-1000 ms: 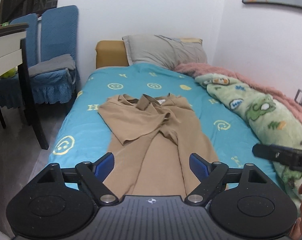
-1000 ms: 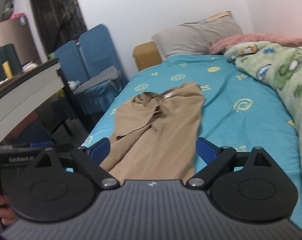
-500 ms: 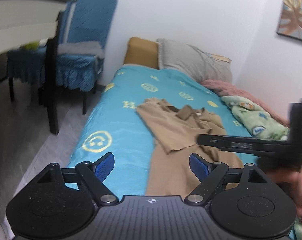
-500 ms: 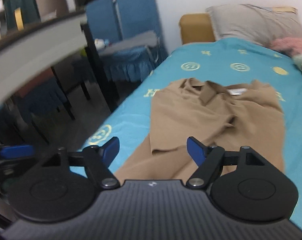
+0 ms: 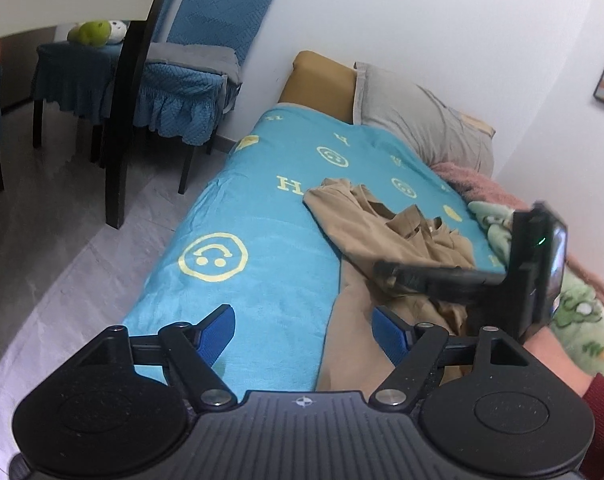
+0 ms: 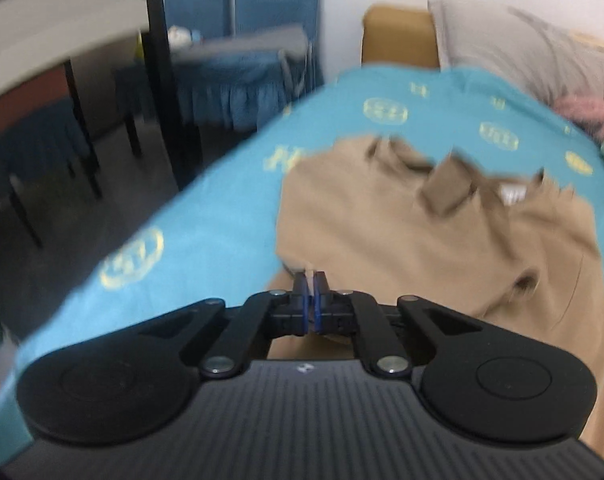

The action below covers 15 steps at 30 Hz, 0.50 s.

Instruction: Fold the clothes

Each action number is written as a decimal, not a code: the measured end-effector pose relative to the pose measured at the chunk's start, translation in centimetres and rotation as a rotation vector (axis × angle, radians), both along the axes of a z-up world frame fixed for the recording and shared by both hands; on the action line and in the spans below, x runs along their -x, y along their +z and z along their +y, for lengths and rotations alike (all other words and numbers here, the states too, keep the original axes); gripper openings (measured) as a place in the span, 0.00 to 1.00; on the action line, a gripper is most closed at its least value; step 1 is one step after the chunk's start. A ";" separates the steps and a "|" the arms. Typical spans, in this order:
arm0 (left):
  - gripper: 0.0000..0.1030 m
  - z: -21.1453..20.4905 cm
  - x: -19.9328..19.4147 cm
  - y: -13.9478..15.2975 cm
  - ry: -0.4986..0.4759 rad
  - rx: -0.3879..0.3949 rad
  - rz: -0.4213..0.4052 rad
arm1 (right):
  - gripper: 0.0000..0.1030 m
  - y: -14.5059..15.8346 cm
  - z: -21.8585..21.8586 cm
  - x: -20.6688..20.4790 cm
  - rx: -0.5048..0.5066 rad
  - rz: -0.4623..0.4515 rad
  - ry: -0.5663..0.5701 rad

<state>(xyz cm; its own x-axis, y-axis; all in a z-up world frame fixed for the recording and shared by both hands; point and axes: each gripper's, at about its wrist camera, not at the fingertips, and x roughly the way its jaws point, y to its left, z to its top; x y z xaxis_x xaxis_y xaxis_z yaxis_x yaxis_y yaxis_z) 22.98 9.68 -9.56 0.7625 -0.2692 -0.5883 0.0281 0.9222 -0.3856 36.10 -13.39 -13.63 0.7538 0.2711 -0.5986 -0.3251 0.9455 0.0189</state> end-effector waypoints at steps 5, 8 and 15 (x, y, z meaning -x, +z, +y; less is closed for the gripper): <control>0.75 -0.5 0.5 -0.2 -0.015 0.043 -0.001 | 0.05 4.4 -2.0 -3.4 -0.020 -0.147 -0.064; 0.74 -1.1 0.7 -0.6 -0.049 0.072 0.002 | 0.05 6.3 -4.3 -6.4 -0.035 -0.224 -0.182; 0.74 -3.4 0.1 -1.8 -0.125 0.024 -0.002 | 0.05 2.8 -10.9 -13.3 -0.041 -0.127 -0.473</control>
